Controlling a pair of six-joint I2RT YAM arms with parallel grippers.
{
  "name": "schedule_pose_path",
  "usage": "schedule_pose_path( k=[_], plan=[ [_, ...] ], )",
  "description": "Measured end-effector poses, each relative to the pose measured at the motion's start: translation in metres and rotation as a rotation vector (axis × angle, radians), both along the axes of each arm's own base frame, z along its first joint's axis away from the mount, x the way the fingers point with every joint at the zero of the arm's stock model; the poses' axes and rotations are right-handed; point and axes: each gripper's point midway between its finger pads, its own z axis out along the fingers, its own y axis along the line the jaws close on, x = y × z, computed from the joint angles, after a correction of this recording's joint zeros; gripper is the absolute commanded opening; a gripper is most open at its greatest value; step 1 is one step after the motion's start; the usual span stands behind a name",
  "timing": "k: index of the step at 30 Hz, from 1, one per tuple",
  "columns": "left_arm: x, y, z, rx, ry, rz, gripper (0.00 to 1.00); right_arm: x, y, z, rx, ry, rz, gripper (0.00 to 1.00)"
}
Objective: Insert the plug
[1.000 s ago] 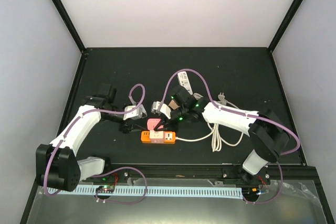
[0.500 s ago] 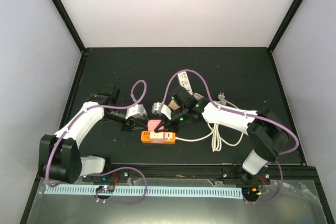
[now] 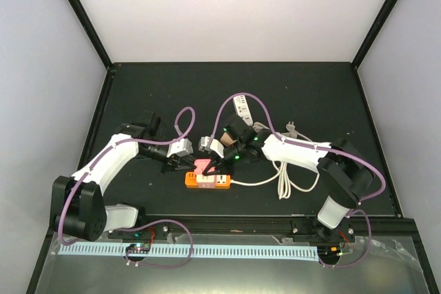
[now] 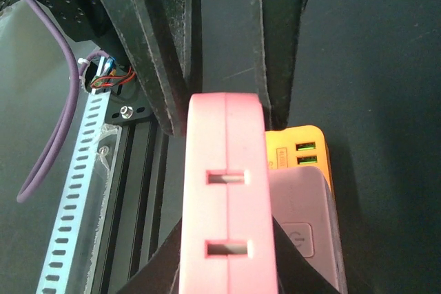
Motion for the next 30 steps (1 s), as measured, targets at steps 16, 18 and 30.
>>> schedule_pose_path(
  k=[16,18,30],
  plan=[
    [0.001,-0.002,-0.004,-0.005,0.056,0.016,0.02,0.002,-0.001,-0.003,-0.01,-0.006,-0.006,0.01],
    [0.001,-0.002,-0.004,-0.005,0.062,0.021,0.02,0.002,-0.001,-0.003,-0.01,-0.008,-0.008,0.01],
    [0.011,-0.005,0.012,-0.002,0.132,0.065,0.01,0.01,0.001,0.009,0.021,-0.034,-0.036,0.32]
  ],
)
